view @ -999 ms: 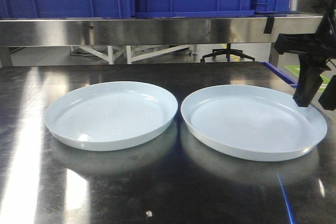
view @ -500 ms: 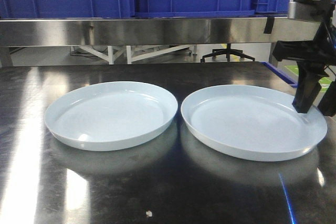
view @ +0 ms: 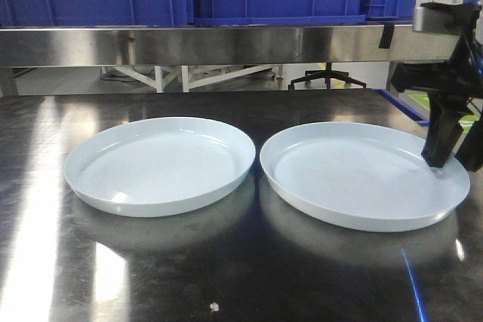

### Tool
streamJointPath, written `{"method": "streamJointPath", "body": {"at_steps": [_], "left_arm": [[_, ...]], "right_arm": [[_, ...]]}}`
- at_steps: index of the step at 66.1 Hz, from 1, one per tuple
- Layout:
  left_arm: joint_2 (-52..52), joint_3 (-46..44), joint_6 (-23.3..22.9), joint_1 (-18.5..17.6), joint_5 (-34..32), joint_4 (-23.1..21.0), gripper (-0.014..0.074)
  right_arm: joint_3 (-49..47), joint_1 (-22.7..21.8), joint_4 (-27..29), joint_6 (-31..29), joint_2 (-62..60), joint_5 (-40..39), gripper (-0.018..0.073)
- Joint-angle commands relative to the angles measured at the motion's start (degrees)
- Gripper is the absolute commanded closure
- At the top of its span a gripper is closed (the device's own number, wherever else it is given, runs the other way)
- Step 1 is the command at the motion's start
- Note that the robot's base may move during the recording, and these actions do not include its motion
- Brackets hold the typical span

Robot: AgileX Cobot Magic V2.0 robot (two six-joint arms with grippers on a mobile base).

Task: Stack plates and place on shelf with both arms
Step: 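Lower the right gripper onto the rim of the second pale blue plate, then lift the second plate with the right gripper and lay it onto the first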

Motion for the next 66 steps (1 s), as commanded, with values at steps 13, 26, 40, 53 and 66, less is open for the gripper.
{"method": "streamJointPath", "body": {"at_steps": [13, 26, 40, 53, 66], "left_arm": [[0.2, -1.6, -0.1, -0.1, -4.3, 0.6, 0.0513], [0.2, -1.6, -0.1, -0.1, -4.3, 0.6, 0.0513], [0.2, -1.6, -0.1, -0.1, -4.3, 0.6, 0.0513], [0.2, -1.6, -0.1, -0.1, -4.3, 0.6, 0.0513], [0.2, -1.6, -0.1, -0.1, -4.3, 0.6, 0.0513]], "right_arm": [[-1.8, 0.3, 0.4, -0.6, -1.7, -0.6, 0.0242], [-1.8, 0.3, 0.4, -0.6, -2.0, -1.5, 0.0514], [-4.6, 0.3, 0.4, -0.6, -4.7, -2.5, 0.0501], [-10.0, 0.3, 0.4, -0.5, -9.5, -2.0, 0.0501], [-13.8, 0.3, 1.1, -0.2, -12.9, -1.0, 0.0501]]}}
